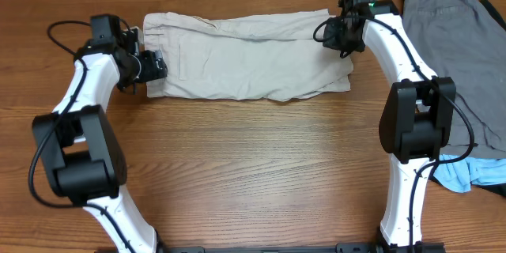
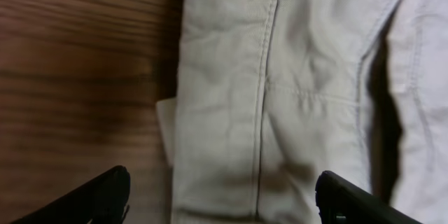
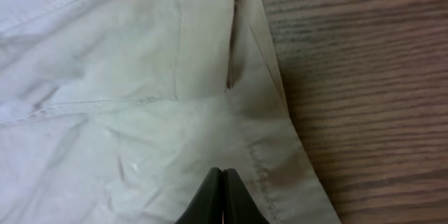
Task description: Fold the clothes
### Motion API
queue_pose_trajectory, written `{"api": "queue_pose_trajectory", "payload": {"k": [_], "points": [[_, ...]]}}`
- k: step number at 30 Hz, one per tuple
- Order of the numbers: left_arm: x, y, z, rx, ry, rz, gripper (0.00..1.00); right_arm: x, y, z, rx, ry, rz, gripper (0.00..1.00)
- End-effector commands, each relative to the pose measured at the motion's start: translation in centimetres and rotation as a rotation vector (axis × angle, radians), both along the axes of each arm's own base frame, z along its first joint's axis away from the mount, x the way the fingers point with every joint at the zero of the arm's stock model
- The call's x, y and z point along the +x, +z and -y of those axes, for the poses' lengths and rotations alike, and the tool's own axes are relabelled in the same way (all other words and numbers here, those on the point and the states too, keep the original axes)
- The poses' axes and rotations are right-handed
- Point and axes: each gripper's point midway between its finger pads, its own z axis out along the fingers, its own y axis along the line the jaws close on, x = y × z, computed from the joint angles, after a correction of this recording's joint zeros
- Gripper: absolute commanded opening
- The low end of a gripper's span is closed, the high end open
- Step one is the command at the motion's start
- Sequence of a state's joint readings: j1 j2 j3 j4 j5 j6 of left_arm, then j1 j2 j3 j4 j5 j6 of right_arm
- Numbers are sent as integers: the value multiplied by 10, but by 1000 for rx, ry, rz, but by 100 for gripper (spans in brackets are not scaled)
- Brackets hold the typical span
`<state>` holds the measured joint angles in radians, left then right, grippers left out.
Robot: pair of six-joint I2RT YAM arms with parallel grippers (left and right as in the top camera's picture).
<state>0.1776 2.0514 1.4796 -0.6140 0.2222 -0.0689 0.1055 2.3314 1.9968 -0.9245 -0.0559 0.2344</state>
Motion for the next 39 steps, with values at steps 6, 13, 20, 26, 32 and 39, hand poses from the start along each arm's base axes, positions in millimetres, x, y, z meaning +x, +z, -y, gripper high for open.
{"api": "queue_pose_trajectory", "payload": {"k": [6,13,20,26,32,39], "points": [[15,-31,8,-41,-107,35,88,-15,-22,6,-36,-2,-59,4],[21,-54,12,-72,-118,36,87,-13,-22,6,-39,-3,-47,4],[5,-104,15,-110,-84,-74,82,-11,-21,7,-41,-5,-39,4],[-7,-133,33,-195,-64,-148,62,-11,-21,7,-41,-5,-40,4],[-15,-145,42,-236,-26,-196,7,-11,-21,7,-40,-4,-40,4],[-14,-131,18,-249,31,-204,4,-12,-21,6,-40,-4,-43,4]]}}
